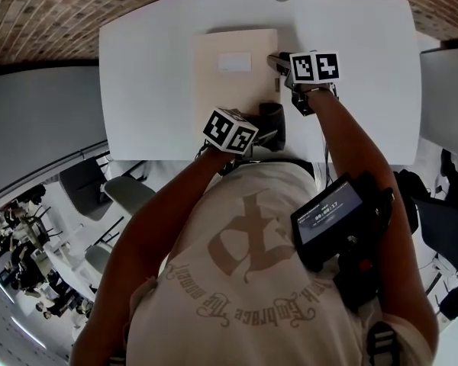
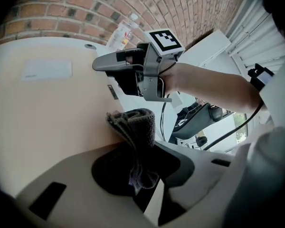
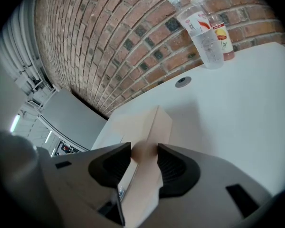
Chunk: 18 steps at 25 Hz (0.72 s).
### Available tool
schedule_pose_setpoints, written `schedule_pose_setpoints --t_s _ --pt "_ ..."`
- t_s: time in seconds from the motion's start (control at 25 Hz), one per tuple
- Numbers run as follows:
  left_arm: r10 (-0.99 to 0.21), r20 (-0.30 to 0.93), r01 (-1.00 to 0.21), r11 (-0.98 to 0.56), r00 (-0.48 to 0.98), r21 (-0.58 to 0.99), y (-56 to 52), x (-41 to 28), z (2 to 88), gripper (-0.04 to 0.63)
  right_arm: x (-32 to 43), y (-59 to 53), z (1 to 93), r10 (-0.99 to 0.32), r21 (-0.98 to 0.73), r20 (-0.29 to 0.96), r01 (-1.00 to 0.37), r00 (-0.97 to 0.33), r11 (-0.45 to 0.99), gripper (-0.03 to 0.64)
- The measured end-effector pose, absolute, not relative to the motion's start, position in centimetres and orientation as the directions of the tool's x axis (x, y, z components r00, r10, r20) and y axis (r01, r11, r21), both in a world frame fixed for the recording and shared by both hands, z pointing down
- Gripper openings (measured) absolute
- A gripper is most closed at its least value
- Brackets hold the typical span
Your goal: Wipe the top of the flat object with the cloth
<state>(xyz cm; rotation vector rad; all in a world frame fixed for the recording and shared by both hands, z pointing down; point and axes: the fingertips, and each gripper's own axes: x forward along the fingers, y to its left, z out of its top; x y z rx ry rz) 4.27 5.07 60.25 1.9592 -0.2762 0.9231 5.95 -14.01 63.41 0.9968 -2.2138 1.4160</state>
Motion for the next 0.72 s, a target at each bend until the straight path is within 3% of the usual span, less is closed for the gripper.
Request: schedule_pose_setpoints --t_s 0.72 --pt "0.109 0.710 -0.599 -0.458 0.695 0.657 4.8 -2.7 60.0 0.115 5.8 -14.0 63.4 -0.365 -0.645 0.604 -0.704 -0.709 0.299 0.192"
